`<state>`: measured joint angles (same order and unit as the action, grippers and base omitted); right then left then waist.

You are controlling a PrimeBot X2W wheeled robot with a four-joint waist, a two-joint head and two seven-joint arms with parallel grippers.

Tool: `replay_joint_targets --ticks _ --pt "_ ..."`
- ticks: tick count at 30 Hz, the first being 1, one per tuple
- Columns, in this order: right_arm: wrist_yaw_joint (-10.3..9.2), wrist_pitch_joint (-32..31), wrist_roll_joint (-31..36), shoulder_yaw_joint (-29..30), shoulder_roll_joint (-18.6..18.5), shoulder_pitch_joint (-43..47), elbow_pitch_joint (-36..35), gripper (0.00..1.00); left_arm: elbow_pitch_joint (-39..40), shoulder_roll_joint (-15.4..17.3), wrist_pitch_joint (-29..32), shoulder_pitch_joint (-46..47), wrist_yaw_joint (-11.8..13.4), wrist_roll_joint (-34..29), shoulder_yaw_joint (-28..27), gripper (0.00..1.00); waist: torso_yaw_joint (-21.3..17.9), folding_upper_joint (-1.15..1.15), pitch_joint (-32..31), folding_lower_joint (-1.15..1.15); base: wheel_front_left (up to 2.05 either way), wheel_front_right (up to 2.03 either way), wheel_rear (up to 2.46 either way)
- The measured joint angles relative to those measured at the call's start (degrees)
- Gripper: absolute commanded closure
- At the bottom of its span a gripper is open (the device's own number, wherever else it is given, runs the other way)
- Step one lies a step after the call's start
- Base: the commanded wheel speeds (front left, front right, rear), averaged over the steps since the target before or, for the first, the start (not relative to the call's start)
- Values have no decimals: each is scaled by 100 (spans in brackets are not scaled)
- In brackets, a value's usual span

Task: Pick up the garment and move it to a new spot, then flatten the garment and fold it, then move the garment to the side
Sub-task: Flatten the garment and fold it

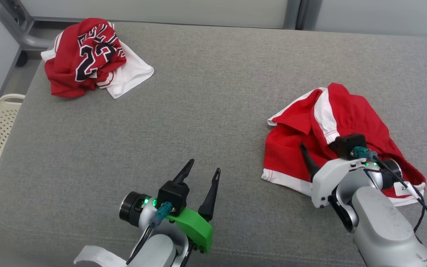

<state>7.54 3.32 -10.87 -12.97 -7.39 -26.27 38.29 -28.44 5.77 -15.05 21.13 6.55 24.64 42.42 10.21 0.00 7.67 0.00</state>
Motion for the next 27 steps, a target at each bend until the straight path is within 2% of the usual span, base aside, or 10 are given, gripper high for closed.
replay_joint_targets --ticks 1,3,4,12,20,27 --pt "0 36 68 35 -27 -70 105 56 -2 -4 0 0 0 0 -8 0 41 0 8 0 0 0 0" --pt "0 138 156 135 -80 -232 287 91 -3 -13 1 -1 -1 -9 -21 0 109 0 27 0 0 0 0" --pt "0 193 201 178 -96 -319 350 100 -4 -16 1 -1 -1 -10 -30 0 132 0 35 0 0 0 0" --pt "0 457 214 679 -359 -927 684 100 -45 -15 0 -25 -25 -57 -58 0 26 0 29 0 0 0 0" --pt "0 434 99 1298 -1017 -1339 1366 100 -57 -40 0 -19 -85 -107 -29 0 -3 0 111 0 0 0 0" --pt "0 492 -13 1203 -1454 -1842 1967 100 -126 -38 0 72 -135 -155 18 0 61 0 323 0 0 0 0"
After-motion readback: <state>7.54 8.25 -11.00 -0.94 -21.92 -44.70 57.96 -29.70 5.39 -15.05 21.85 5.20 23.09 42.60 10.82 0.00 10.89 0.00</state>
